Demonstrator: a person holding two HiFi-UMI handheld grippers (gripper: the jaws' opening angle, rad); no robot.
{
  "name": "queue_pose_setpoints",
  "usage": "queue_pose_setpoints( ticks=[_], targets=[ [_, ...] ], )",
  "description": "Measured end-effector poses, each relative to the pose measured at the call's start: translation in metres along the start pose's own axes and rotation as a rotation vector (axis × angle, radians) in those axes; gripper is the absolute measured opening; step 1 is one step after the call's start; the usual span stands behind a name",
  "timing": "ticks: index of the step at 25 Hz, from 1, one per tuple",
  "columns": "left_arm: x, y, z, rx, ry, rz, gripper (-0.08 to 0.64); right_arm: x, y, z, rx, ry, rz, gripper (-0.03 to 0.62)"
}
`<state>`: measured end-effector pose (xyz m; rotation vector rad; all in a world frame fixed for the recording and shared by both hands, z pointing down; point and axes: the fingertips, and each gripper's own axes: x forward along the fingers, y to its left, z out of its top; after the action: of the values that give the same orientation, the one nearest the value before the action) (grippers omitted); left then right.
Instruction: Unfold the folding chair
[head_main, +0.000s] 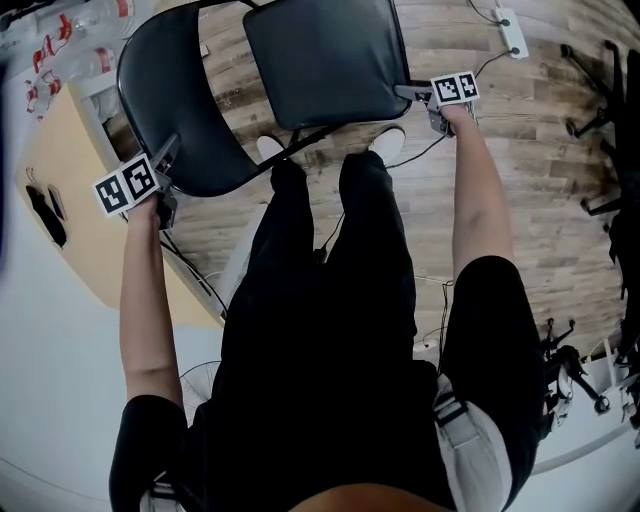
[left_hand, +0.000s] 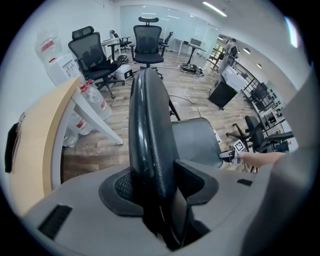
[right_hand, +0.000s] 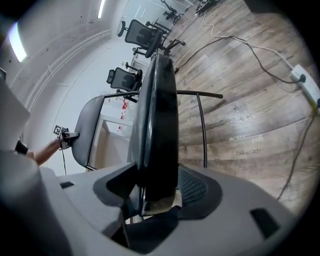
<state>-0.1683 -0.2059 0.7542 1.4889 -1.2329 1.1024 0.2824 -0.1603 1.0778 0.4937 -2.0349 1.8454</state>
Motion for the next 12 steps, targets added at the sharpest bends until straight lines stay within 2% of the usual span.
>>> queue_pose_setpoints(
  ticks=[8,12],
  targets=[
    [0.012,-0.012,0.003,0.013,0.002,-0.006,0.19,-0.002,-0.023,0.0,0.0,0.002,0.0,0.245],
    [0.015,-0.03,0.006,0.049,0.002,-0.021,0.189,-0.01,-0.037,0.001,-0.016,-0.008,-0.045,0.245]
  ],
)
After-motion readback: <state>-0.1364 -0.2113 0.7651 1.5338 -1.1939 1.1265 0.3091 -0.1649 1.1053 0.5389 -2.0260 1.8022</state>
